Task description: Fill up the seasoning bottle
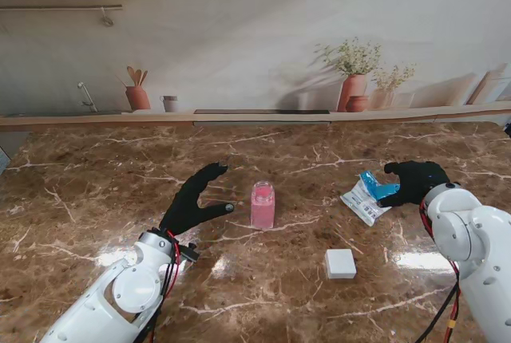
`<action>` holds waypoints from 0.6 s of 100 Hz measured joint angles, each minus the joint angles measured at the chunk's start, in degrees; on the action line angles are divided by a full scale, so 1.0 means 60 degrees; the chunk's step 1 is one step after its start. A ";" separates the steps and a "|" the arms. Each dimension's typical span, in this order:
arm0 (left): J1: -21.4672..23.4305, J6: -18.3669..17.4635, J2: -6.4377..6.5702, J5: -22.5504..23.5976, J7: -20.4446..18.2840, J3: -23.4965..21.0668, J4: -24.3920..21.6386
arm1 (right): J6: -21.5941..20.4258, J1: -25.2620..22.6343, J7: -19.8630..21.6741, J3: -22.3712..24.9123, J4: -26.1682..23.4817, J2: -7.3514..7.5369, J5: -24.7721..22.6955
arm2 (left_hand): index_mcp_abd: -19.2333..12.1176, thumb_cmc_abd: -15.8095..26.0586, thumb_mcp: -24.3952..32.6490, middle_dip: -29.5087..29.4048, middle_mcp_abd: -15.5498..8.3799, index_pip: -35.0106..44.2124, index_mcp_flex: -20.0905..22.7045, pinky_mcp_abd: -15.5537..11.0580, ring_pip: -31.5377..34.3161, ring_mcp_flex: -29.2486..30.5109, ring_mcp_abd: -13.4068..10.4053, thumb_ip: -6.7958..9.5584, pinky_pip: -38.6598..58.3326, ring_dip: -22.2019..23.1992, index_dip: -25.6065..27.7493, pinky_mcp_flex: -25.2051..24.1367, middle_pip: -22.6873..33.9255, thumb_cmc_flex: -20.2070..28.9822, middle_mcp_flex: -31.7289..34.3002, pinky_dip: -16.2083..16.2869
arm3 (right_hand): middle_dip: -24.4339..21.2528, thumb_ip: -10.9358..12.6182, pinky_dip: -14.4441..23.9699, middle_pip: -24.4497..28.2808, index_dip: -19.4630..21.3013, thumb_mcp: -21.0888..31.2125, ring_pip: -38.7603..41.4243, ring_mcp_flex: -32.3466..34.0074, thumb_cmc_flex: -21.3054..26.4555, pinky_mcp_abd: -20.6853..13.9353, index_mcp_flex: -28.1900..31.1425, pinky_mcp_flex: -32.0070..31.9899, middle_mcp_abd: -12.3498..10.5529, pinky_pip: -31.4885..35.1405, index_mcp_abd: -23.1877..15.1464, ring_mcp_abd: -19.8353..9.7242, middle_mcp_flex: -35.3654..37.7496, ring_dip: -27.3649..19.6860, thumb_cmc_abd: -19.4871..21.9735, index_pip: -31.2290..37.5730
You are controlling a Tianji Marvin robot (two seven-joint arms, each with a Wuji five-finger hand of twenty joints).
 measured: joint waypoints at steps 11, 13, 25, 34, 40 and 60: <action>0.0140 0.0017 0.0031 0.0093 0.0015 -0.0020 -0.0090 | -0.0001 0.0645 -0.0046 -0.0361 0.0835 0.0159 0.0354 | 0.0001 0.0004 0.0001 0.0000 0.0001 -0.0002 0.0146 -0.0006 0.0000 0.0000 0.0000 0.0001 0.0000 -0.0002 0.0000 -0.0028 0.0000 0.0218 0.0001 0.0010 | 0.0000 0.0000 -0.0003 -0.0035 -0.0006 -0.0082 -0.0089 -0.0008 -0.0002 -0.0003 -0.0211 -0.0010 0.0003 0.0000 0.0070 -0.0013 -0.0094 0.0000 0.0020 -0.0040; 0.0167 0.0021 0.0035 0.0113 0.0020 -0.0025 -0.0112 | 0.0022 0.0763 -0.0025 -0.0452 0.0977 0.0183 0.0429 | 0.0001 0.0004 0.0001 0.0000 0.0002 -0.0002 0.0147 -0.0007 0.0000 0.0000 0.0000 0.0001 0.0000 -0.0002 0.0000 -0.0035 0.0000 0.0218 0.0000 0.0013 | 0.0000 0.0000 -0.0004 -0.0035 -0.0006 -0.0086 -0.0089 -0.0009 -0.0007 -0.0005 -0.0215 -0.0010 0.0003 0.0000 0.0099 -0.0013 -0.0094 0.0000 0.0034 -0.0038; 0.0336 0.0074 0.0057 0.0356 0.0121 -0.0052 -0.0269 | 0.0131 0.1389 0.0042 -0.0983 0.1708 0.0257 0.0161 | 0.0002 0.0004 0.0001 0.0000 0.0002 -0.0002 0.0147 -0.0007 0.0000 -0.0001 0.0000 0.0001 0.0000 -0.0004 0.0000 -0.0038 0.0000 0.0218 0.0001 0.0110 | 0.0000 0.0000 -0.0004 -0.0036 -0.0006 -0.0115 -0.0090 -0.0028 -0.0043 -0.0009 -0.0321 -0.0010 -0.0007 0.0000 0.0104 -0.0013 -0.0146 0.0000 0.0035 -0.0043; 0.0472 0.0097 0.0059 0.0352 0.0230 -0.0055 -0.0395 | 0.0186 0.1869 0.0143 -0.1350 0.2332 0.0281 0.0070 | 0.0003 0.0004 0.0092 0.0000 0.0002 -0.0002 0.0147 -0.0007 0.0000 0.0000 0.0000 0.0002 0.0000 -0.0005 0.0000 -0.0040 0.0000 0.0218 0.0002 0.0116 | 0.0000 0.0000 -0.0004 -0.0044 -0.0006 -0.0096 -0.0090 -0.0361 -0.0215 -0.0043 -0.0399 -0.0046 0.0018 0.0000 0.0133 -0.0028 -0.0354 0.0000 0.0034 -0.0059; 0.0532 0.0103 0.0057 0.0342 0.0281 -0.0055 -0.0433 | 0.0187 0.2142 0.0323 -0.1538 0.2701 0.0305 0.0088 | 0.0003 0.0004 0.0092 0.0000 0.0002 -0.0002 0.0147 -0.0007 0.0000 0.0000 0.0000 0.0002 0.0000 -0.0005 0.0000 -0.0040 0.0000 0.0218 0.0003 0.0119 | 0.0000 0.0000 -0.0004 -0.0030 -0.0007 -0.0073 -0.0096 -0.0629 -0.0281 -0.0064 -0.0504 -0.0155 0.0035 0.0000 0.0217 -0.0028 -0.0593 0.0000 0.0012 -0.0135; 0.0573 0.0123 0.0051 0.0369 0.0316 -0.0050 -0.0446 | 0.0224 0.2914 0.0225 -0.2372 0.3966 0.0452 0.0549 | 0.0004 0.0004 0.0192 -0.0001 0.0002 -0.0002 0.0147 -0.0009 0.0000 0.0000 0.0000 0.0003 0.0002 -0.0012 0.0000 -0.0041 0.0000 0.0218 0.0005 0.0123 | 0.0000 0.0000 -0.0004 -0.0003 -0.0091 -0.0020 -0.0207 -0.1003 -0.0420 -0.0077 -0.0904 -0.0392 0.0070 -0.0006 0.0343 0.0063 -0.0920 0.0000 0.0011 -0.0264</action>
